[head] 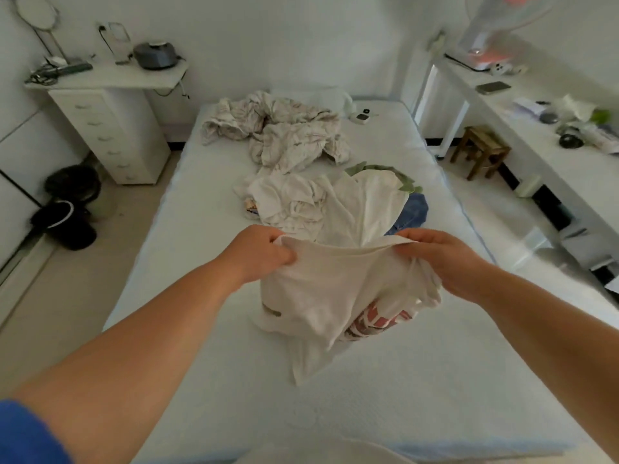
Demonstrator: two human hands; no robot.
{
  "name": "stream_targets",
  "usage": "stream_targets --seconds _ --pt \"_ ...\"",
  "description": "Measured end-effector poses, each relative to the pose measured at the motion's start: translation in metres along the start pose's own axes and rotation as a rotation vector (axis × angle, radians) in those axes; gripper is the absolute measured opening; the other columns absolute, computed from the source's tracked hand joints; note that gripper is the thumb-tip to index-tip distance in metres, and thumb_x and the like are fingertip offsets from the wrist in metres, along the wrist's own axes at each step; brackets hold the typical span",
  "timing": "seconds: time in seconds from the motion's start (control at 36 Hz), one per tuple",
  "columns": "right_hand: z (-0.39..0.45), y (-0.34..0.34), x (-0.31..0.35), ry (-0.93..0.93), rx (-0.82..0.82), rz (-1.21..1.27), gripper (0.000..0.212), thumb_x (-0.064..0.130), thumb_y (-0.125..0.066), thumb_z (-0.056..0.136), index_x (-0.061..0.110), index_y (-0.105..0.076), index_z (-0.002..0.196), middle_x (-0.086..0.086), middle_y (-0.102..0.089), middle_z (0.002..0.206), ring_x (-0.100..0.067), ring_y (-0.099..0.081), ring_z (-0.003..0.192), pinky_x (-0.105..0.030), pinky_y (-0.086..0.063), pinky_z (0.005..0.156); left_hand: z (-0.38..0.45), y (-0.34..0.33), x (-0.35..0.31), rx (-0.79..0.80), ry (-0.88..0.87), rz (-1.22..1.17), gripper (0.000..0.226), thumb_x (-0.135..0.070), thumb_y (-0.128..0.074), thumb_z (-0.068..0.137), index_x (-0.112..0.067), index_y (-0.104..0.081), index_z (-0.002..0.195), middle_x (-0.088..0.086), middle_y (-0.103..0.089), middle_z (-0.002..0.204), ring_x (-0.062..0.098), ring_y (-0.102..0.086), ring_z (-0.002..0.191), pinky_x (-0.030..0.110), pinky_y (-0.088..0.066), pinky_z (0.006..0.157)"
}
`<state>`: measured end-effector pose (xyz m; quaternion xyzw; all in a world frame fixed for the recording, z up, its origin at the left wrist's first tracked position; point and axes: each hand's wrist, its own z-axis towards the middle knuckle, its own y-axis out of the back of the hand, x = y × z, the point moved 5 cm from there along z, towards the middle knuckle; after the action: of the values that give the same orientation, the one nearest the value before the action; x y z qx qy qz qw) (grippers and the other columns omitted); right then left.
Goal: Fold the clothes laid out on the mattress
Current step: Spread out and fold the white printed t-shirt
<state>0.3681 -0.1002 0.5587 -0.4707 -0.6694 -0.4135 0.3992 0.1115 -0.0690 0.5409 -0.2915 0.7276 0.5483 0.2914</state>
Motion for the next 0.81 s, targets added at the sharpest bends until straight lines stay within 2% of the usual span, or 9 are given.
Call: stream_targets --seconds 0.08,0.22,0.33,0.39,0.44,0.58,0.67,0.72,0.81 --pt "-0.012 0.027 0.003 0.003 0.044 -0.068 0.030 0.013 -0.056 0.089 0.026 -0.074 0.070 0.007 -0.071 0.074 -0.012 -0.065 0.076 -0.024 -0.051 0.072 -0.001 -0.013 -0.023 -0.119 -0.015 -0.030 0.013 -0.019 -0.064 0.077 -0.013 -0.062 0.066 -0.006 -0.053 0.061 0.010 -0.046 0.057 0.024 -0.032 0.054" --pt "-0.033 0.077 0.002 -0.030 0.113 -0.170 0.027 0.006 -0.050 0.090 0.026 -0.068 0.089 0.001 -0.069 0.091 -0.015 -0.065 0.082 -0.025 -0.050 0.074 -0.004 -0.036 -0.066 -0.286 -0.041 -0.235 0.019 -0.018 -0.061 0.082 -0.020 -0.059 0.062 -0.010 -0.052 0.059 0.008 -0.044 0.058 0.024 -0.031 0.054" --pt "-0.038 0.118 -0.001 0.039 0.020 -0.433 0.013 0.026 -0.058 0.089 0.038 -0.062 0.089 0.006 -0.064 0.097 -0.014 -0.060 0.090 -0.029 -0.046 0.083 -0.012 -0.061 -0.103 -0.304 -0.141 -0.141 0.026 -0.023 -0.058 0.083 -0.021 -0.050 0.059 -0.015 -0.045 0.046 0.003 -0.041 0.049 0.026 -0.029 0.051" --pt "-0.038 0.134 -0.001 0.090 -0.070 -0.515 0.004 0.038 -0.060 0.086 0.040 -0.062 0.084 0.010 -0.064 0.090 -0.009 -0.059 0.084 -0.022 -0.045 0.070 -0.018 -0.073 -0.117 -0.325 -0.205 -0.029 0.029 -0.029 -0.062 0.081 -0.023 -0.045 0.057 -0.013 -0.044 0.046 0.005 -0.041 0.048 0.026 -0.029 0.051" --pt "-0.038 0.146 -0.001 0.135 -0.168 -0.544 0.011 0.046 -0.059 0.086 0.038 -0.064 0.079 0.015 -0.063 0.081 -0.003 -0.057 0.076 -0.017 -0.038 0.061 -0.021 -0.084 -0.126 -0.329 -0.245 0.075 0.033 -0.035 -0.066 0.077 -0.023 -0.042 0.056 -0.009 -0.043 0.050 0.009 -0.042 0.051 0.027 -0.029 0.050" --pt "-0.035 0.152 -0.009 0.111 -0.133 -0.456 0.018 0.040 -0.051 0.092 0.042 -0.061 0.077 0.013 -0.061 0.086 -0.003 -0.054 0.079 -0.018 -0.038 0.065 -0.020 -0.102 -0.125 -0.251 -0.196 0.254 0.040 -0.042 -0.066 0.077 -0.020 -0.039 0.058 -0.006 -0.042 0.055 0.014 -0.041 0.054 0.029 -0.028 0.051" --pt "-0.034 0.146 -0.013 0.092 -0.059 -0.402 0.019 0.032 -0.051 0.092 0.041 -0.060 0.078 0.012 -0.060 0.090 -0.008 -0.054 0.085 -0.025 -0.038 0.081 -0.017 -0.110 -0.119 -0.096 -0.103 0.406 0.032 -0.039 -0.063 0.079 -0.022 -0.041 0.064 -0.005 -0.049 0.067 0.018 -0.050 0.067 0.029 -0.031 0.054" --pt "-0.035 0.137 -0.013 0.114 -0.008 -0.380 0.019 0.031 -0.051 0.093 0.038 -0.064 0.079 0.016 -0.062 0.086 -0.005 -0.056 0.085 -0.022 -0.039 0.082 -0.018 -0.124 -0.119 0.029 -0.066 0.469 0.023 -0.043 -0.064 0.077 -0.026 -0.049 0.082 -0.008 -0.055 0.085 0.019 -0.055 0.083 0.029 -0.039 0.062" --pt "-0.039 0.111 -0.008 0.199 0.074 -0.444 0.023 0.034 -0.049 0.095 0.026 -0.068 0.084 0.017 -0.062 0.071 0.006 -0.057 0.066 -0.008 -0.041 0.062 -0.023 -0.154 -0.137 0.187 -0.144 0.260 0.059 -0.047 -0.070 0.071 -0.033 -0.045 0.123 -0.013 -0.054 0.109 0.013 -0.053 0.101 0.028 -0.044 0.079"
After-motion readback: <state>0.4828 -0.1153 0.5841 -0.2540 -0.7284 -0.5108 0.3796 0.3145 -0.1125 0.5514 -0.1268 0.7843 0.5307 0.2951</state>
